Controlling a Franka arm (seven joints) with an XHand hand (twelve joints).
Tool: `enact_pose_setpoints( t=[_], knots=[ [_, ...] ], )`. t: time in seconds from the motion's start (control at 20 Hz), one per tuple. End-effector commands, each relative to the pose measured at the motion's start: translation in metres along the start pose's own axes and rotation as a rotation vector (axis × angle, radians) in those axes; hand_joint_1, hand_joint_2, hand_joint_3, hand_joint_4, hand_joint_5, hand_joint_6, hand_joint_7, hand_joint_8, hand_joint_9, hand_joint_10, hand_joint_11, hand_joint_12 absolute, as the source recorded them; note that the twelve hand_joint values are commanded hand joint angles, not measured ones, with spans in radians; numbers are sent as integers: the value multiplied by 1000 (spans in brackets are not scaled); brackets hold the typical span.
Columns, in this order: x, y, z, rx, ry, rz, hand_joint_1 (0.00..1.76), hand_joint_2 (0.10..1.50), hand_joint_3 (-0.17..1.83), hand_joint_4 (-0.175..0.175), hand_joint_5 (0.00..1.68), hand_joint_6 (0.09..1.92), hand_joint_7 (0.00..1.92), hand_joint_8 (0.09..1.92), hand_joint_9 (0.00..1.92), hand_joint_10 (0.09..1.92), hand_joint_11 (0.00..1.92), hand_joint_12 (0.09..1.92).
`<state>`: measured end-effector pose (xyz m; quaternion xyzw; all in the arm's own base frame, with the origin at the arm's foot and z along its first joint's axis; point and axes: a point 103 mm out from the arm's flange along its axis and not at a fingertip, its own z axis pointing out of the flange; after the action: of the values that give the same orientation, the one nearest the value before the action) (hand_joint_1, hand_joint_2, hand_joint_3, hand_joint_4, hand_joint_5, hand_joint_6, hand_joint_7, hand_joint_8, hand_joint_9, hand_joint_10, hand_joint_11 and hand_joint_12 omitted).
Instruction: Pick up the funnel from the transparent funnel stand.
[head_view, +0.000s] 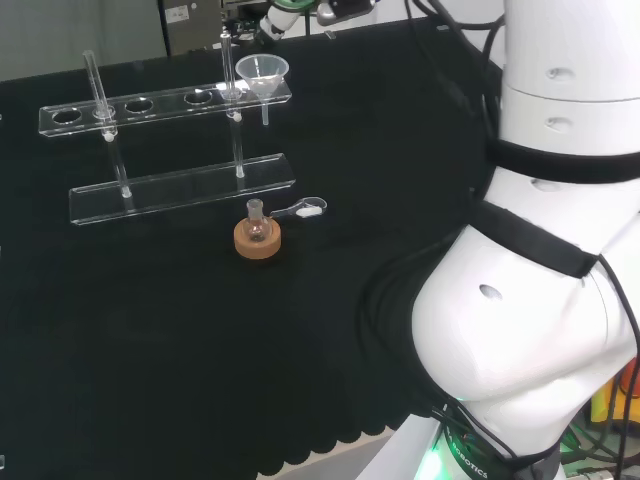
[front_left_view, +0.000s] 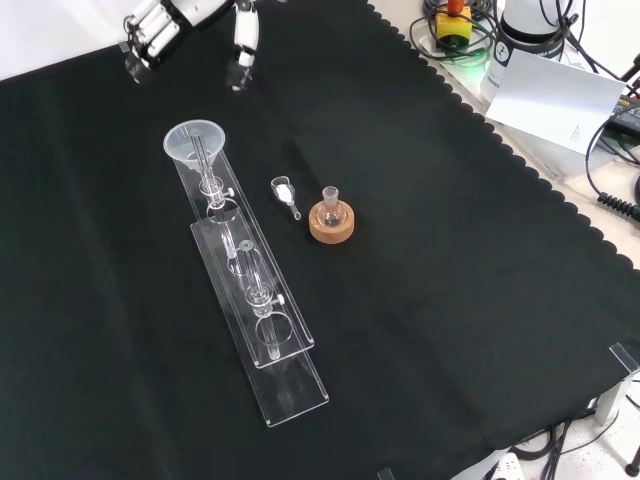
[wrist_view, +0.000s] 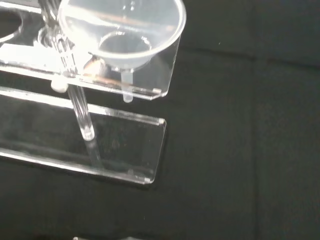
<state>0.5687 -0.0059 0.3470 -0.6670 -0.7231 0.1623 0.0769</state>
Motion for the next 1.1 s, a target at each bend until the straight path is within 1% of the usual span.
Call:
enact_pose_setpoints(
  t=[0.05, 0.15, 0.4, 0.9, 0.95, 1.0, 1.1],
  knots=[
    [9, 6, 8, 63, -43, -7, 577, 795, 240, 1, 86, 87, 0, 413, 158, 707, 0, 1355],
    [10, 8, 10, 82, -39, -7, 577, 785, 245, -1, 68, 87, 0, 393, 148, 717, 0, 1368],
    [11, 10, 14, 105, -23, -23, 565, 752, 251, -7, 3, 87, 0, 247, 130, 765, 0, 1436],
    [21, 27, 24, 136, -60, -42, 562, 738, 253, -15, 0, 87, 0, 218, 140, 803, 46, 1465],
    [22, 29, 26, 139, -64, 11, 563, 737, 253, -14, 0, 87, 0, 208, 134, 806, 50, 1461],
    [23, 30, 27, 140, -70, 10, 566, 736, 252, -13, 0, 87, 0, 193, 126, 809, 54, 1457],
    [24, 33, 29, 149, -72, -13, 574, 733, 250, -12, 0, 87, 0, 150, 106, 814, 61, 1449]
  ],
)
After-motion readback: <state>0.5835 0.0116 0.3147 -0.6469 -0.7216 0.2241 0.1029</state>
